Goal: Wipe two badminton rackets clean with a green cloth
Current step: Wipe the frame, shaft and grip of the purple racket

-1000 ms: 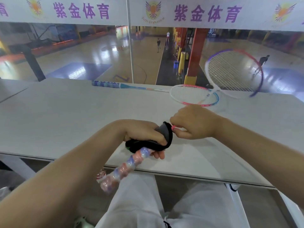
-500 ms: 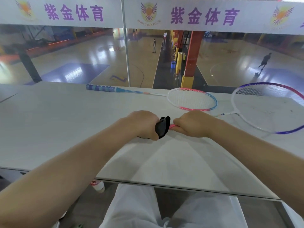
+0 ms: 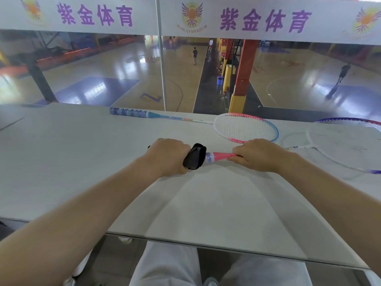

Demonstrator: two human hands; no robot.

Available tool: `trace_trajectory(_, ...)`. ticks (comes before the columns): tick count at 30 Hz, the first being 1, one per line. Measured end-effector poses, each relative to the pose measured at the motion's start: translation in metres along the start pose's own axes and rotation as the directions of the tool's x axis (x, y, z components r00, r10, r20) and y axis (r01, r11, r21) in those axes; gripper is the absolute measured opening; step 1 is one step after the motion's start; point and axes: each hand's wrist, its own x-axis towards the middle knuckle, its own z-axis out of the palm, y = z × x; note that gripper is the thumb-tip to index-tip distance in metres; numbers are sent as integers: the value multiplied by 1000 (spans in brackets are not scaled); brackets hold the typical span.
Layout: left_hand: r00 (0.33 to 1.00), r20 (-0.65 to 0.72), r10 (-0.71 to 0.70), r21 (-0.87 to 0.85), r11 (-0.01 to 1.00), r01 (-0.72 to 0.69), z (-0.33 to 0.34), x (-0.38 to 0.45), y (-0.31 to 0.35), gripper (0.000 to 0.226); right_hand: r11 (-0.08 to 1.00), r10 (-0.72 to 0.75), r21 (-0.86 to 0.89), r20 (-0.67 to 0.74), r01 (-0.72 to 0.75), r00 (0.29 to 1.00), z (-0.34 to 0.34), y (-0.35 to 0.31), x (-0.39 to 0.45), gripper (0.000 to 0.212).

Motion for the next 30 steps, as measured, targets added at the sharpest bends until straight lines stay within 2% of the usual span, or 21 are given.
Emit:
trace_trajectory(11, 983, -180, -40, 107, 992, 60, 11, -16, -33, 21, 998, 56, 21, -46, -55, 997, 1, 14, 6, 40)
trace_trajectory(15, 934, -352, 64, 113, 993, -25, 15, -20, -50, 34, 996, 76, 53, -103, -71, 992, -3, 17, 12, 51)
trace_trajectory(18, 897, -417, 148, 71, 989, -130, 16, -23, -64, 34, 995, 77, 66, -120, -70, 990, -3, 18, 16, 53)
trace_trajectory(20, 904, -390, 175, 26, 984, -179, 11, -25, -73, 31, 996, 70, 70, -127, -61, 989, -5, 18, 18, 51)
trace_trajectory(22, 936, -328, 125, -72, 985, -157, 5, -27, -78, 29, 997, 59, 49, -139, -53, 989, -10, 16, 19, 48)
trace_trajectory(24, 964, -267, -12, -223, 973, -50, -4, -30, -78, 46, 999, 47, 6, -159, -47, 986, -15, 13, 21, 46)
trace_trajectory(26, 967, -195, -166, -451, 890, 62, -15, -32, -76, 52, 998, 24, -46, -185, -33, 982, -20, 10, 24, 44)
trace_trajectory(28, 960, -16, -281, -624, 753, 210, -22, -28, -77, 49, 996, -4, -83, -221, -15, 975, -25, 8, 25, 42)
trace_trajectory(30, 930, 196, -310, -617, 698, 363, -28, -23, -80, 48, 990, -57, -143, -268, 19, 962, -29, 5, 26, 43)
